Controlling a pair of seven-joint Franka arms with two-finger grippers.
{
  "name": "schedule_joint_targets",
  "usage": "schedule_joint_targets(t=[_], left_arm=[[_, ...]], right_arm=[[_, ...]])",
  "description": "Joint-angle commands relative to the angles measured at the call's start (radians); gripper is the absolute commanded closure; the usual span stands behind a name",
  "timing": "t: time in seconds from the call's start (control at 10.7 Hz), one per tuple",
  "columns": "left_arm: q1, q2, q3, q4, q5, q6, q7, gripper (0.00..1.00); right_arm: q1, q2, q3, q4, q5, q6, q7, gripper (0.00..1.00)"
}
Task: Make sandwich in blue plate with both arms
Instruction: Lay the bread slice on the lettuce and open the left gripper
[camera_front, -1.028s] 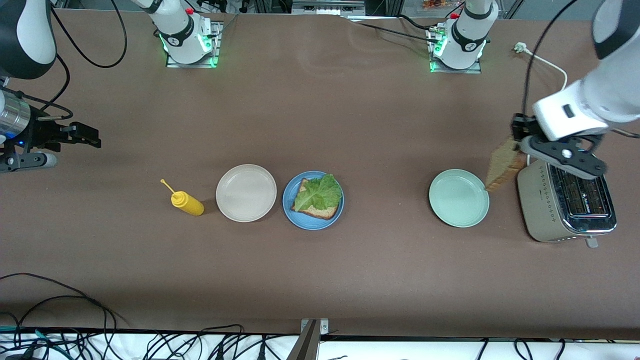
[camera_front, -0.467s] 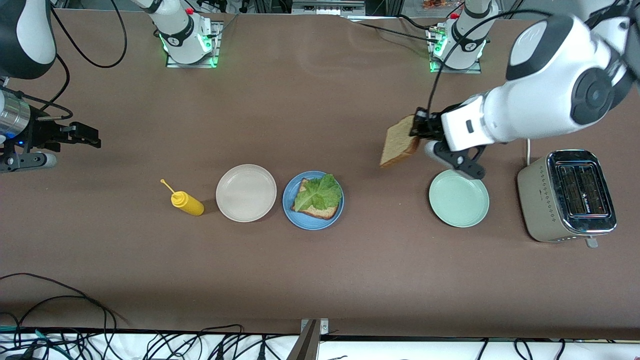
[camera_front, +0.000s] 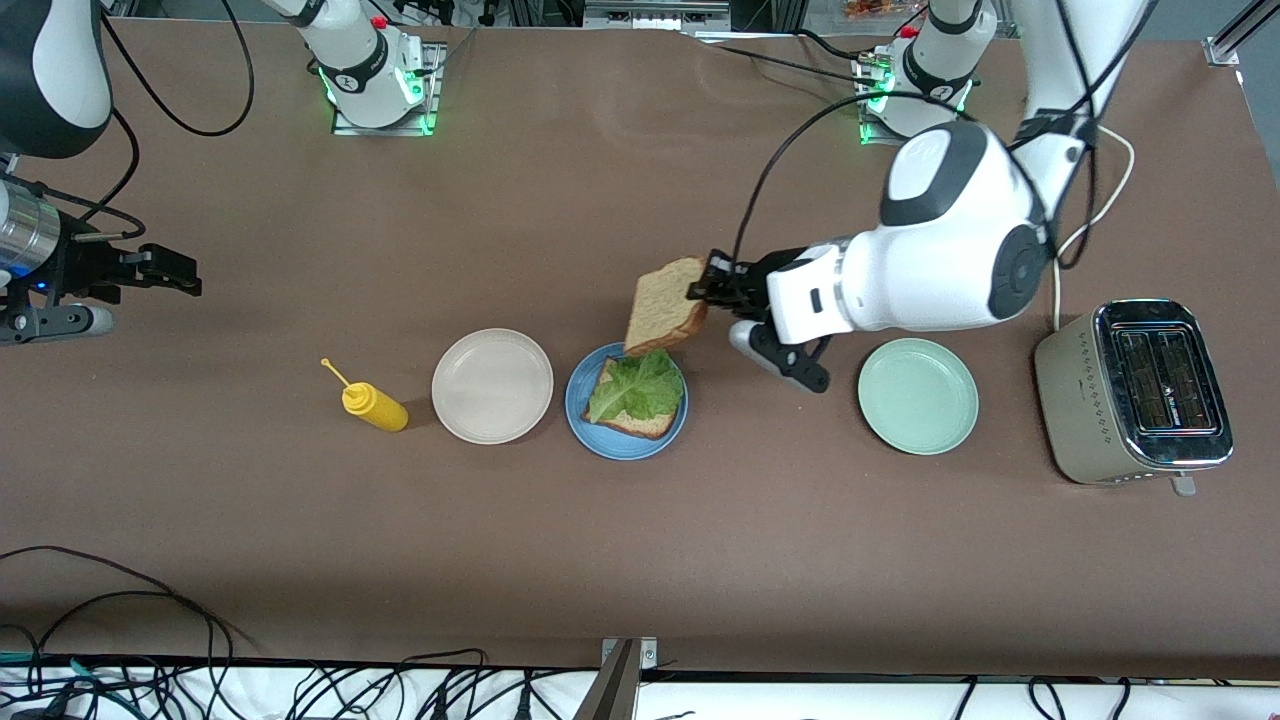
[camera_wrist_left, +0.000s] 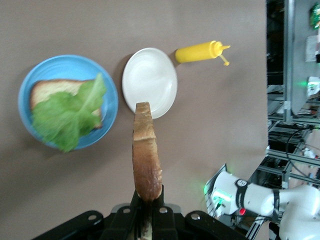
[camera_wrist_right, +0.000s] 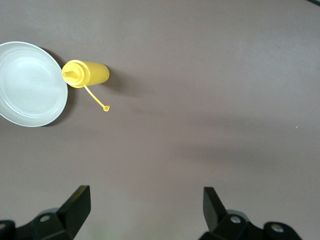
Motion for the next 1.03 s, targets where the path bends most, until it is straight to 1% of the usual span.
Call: schedule_joint_targets(t=[0.0, 0.19, 0.28, 0.56, 0.93], left_arm=[[-0.035, 0.116, 0.005, 0.026, -0.068, 0.101, 0.157, 1.0], [-0.044, 0.199, 0.004, 0.026, -0.078, 0.167, 0.223, 1.0], [-0.061, 0.222, 0.005, 0.023, -0.083, 0.203, 0.257, 1.0], [-0.088, 0.233, 0.005, 0.0, -0.095, 0.256, 0.289, 1.0], [-0.102, 0.324, 0.014, -0.002, -0.083, 0.323, 0.333, 1.0]], right_arm=[[0.001, 0.005, -0.001, 0.018, -0.016, -0.021, 0.001, 0.0], [0.001, 0.005, -0.001, 0.02, -0.016, -0.021, 0.001, 0.0], [0.001, 0.005, -0.001, 0.02, -0.016, -0.021, 0.001, 0.0], [0.001, 0.005, -0.001, 0.018, -0.016, -0.021, 0.001, 0.0], [0.001, 0.005, -0.001, 0.02, -0.016, -0.021, 0.001, 0.0]])
